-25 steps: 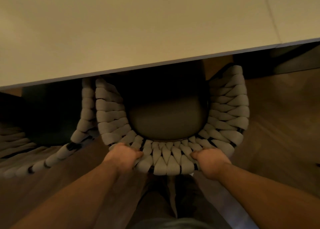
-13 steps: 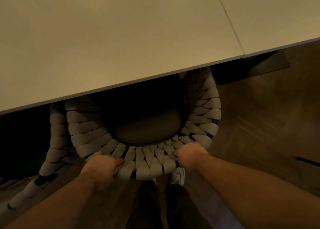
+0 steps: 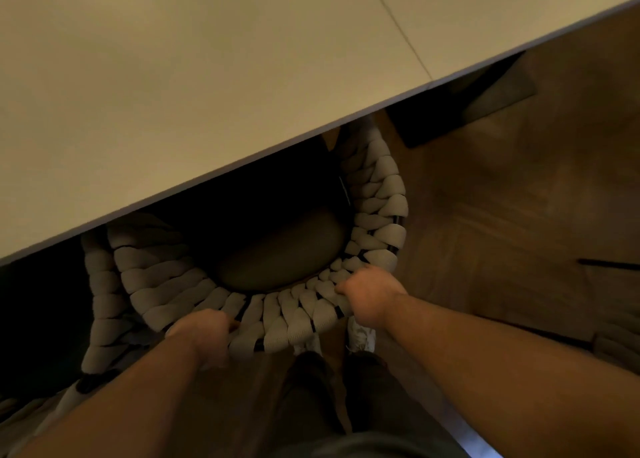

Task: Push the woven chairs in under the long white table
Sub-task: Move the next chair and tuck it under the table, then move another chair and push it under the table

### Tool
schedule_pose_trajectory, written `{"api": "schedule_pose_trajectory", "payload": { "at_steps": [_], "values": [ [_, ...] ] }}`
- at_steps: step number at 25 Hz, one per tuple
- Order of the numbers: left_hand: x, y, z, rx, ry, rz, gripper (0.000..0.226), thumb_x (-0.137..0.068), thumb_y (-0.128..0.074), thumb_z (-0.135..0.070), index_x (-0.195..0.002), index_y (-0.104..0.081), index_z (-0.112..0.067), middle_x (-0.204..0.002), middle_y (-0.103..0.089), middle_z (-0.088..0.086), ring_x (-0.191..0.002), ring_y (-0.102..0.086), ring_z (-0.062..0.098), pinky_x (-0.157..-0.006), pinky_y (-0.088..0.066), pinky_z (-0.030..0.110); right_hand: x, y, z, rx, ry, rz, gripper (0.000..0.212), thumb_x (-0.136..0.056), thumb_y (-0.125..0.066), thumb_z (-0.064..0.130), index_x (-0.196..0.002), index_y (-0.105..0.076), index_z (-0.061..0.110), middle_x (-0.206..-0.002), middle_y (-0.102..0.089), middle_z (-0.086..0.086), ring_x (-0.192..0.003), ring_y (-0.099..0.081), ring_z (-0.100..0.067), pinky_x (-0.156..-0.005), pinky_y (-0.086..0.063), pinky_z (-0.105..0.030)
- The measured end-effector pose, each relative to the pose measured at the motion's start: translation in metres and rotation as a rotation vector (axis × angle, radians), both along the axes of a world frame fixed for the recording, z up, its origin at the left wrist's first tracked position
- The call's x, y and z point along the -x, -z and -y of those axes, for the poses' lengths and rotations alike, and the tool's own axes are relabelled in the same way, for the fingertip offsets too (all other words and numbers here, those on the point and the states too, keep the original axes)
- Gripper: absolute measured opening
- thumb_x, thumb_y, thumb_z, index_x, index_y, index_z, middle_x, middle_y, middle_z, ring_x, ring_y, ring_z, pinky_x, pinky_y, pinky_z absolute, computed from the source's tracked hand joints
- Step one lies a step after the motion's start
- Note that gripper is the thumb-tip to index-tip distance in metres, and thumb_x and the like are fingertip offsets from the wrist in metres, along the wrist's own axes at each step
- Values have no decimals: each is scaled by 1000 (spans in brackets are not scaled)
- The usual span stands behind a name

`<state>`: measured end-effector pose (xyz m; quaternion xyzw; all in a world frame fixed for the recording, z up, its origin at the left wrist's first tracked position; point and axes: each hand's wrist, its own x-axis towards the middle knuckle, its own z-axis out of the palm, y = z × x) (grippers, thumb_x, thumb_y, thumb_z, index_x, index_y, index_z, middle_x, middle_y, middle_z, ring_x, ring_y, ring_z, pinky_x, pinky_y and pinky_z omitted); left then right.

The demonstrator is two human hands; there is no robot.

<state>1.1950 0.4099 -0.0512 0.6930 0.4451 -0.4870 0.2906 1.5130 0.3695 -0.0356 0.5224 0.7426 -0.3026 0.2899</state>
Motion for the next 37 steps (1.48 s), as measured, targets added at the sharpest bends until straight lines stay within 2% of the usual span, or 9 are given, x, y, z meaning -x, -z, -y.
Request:
{"api": "schedule_pose_trajectory", "payload": {
  "at_steps": [3,5,9,11,15,20,26,32,37],
  "values": [
    [-24,-26,-16,-48,96,36,23,-90,-66,-32,-113,-71,-33,-109,-69,-7,-99,-65,14,-87,-56,32,-10,-24,15,-70,224,-81,34,-99,-56,14,-131,-62,23,-120,-64,-4,-107,-60,-24,-78,-45,-35],
    [-49,-49,-22,-162,147,124,6,-95,-62,-32,-97,-67,-33,-95,-64,-11,-90,-63,11,-81,-55,30,-14,-40,31,-92,405,-136,28,-99,-54,15,-125,-62,22,-115,-63,-3,-103,-60,-24,-76,-47,-37],
    [-105,-81,-35,-333,195,304,10,-96,-63,-30,-103,-66,-36,-95,-61,-14,-90,-61,8,-83,-57,30,-38,-61,71,-126,695,-157,12,-100,-54,27,-111,-60,25,-95,-55,5,-89,-56,-20,-73,-46,-36],
    [-134,-95,-37,-360,229,363,11,-95,-63,-29,-102,-66,-37,-95,-61,-14,-89,-61,7,-84,-57,30,-64,-66,106,-120,872,-131,9,-101,-57,31,-109,-60,29,-96,-58,6,-92,-60,-18,-77,-51,-35],
    [-190,-115,-33,-375,290,444,15,-97,-63,-31,-109,-67,-39,-100,-62,-15,-92,-61,7,-85,-56,30,-119,-68,186,-151,1203,-37,34,-100,-60,34,-133,-62,28,-123,-68,-1,-108,-65,-19,-87,-55,-33],
    [-278,-129,-17,-345,447,448,11,-99,-59,-34,-106,-67,-39,-97,-64,-15,-89,-62,6,-84,-58,32,-184,-72,276,-189,1542,-25,20,-98,-65,33,-116,-68,26,-111,-69,3,-101,-66,-16,-91,-58,-39],
    [-401,-137,32,-258,690,395,21,-95,-58,-35,-112,-70,-37,-110,-71,-13,-99,-67,11,-84,-56,30,-253,-62,364,-198,1745,-108,13,-97,-68,30,-111,-68,30,-104,-67,7,-91,-65,-8,-84,-61,-32],
    [-541,-142,123,-215,778,579,24,-95,-60,-32,-114,-74,-33,-110,-72,-12,-102,-68,13,-84,-54,30,-327,-58,437,-208,1846,-56,8,-92,-69,27,-92,-63,33,-91,-66,6,-83,-63,-11,-79,-61,-32],
    [-626,-126,184,-110,971,589,33,-92,-62,-33,-123,-74,-32,-120,-73,-7,-110,-67,14,-92,-54,31,-365,-43,498,-186,2005,-13,19,-96,-67,32,-114,-67,26,-110,-69,-4,-98,-66,-20,-93,-58,-39]
  ]
}}
